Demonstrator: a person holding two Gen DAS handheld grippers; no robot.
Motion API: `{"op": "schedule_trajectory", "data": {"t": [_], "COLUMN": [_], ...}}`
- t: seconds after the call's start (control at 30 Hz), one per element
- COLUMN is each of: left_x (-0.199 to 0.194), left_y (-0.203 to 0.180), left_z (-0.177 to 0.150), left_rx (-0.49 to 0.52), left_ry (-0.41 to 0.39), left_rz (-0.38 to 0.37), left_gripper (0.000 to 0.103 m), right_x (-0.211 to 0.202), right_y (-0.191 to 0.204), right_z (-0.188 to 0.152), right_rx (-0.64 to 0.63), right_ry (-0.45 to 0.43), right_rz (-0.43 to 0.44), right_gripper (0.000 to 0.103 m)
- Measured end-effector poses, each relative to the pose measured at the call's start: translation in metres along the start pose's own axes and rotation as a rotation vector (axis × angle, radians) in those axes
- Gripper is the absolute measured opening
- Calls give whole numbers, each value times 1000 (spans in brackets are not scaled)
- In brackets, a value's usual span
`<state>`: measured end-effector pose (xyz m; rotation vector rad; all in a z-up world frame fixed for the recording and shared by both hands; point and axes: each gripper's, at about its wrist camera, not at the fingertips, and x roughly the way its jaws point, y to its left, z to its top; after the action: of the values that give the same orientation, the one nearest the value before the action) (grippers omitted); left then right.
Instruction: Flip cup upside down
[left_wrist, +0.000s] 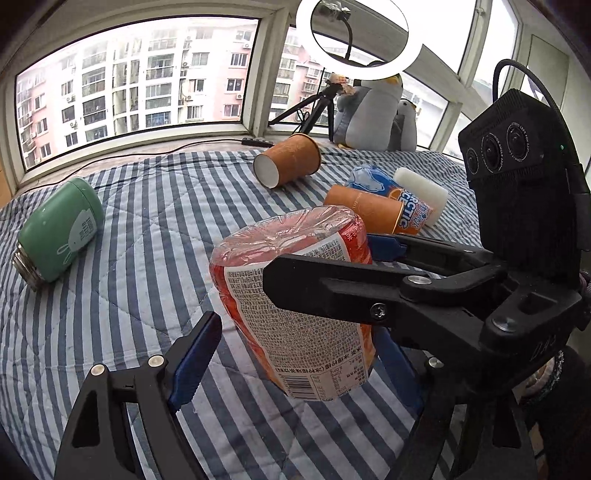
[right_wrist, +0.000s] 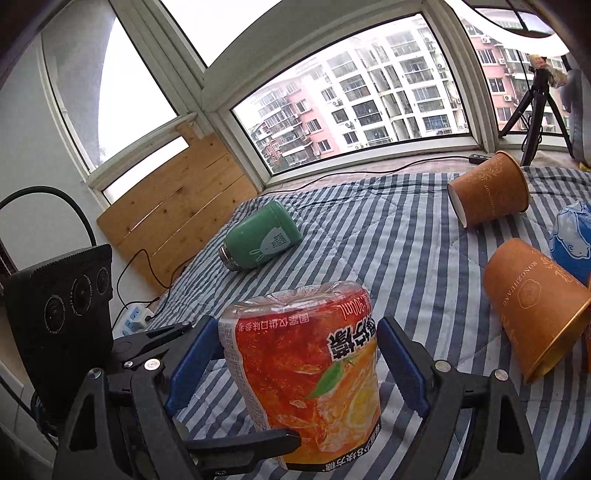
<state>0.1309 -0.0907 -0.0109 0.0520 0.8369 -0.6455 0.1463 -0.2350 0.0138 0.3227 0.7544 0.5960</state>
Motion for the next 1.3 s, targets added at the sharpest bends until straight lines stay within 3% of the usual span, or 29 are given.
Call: {"op": "schedule_trajectory", "data": {"t": [0.43,0.6,0.93,1.1,1.3], "left_x": [-15,-29,-82,-119,-163], "left_y": [-16,-13,-28,-55,-86], "left_z": [-41,-58,-82,-94,-110], "left_rx": [4,-10,-23,-4,8], "left_ry": [36,3,-161,-288,-404], "left_rz": [20,47,115,214,264], "left_gripper": [85,85,85,85,95], "right_x": [-33,-46,-103,-139,-172], "right_y": [27,32,46,66,85], "right_z": [-39,-44,-67,-89,-103], "right_rx": [-127,-140,-124,-147,-132], "right_ry": [-18,-82,-206,-277,-320], "right_rz": [-55,-107,-204,-260,-257], "right_gripper": [85,85,86,86,89]}}
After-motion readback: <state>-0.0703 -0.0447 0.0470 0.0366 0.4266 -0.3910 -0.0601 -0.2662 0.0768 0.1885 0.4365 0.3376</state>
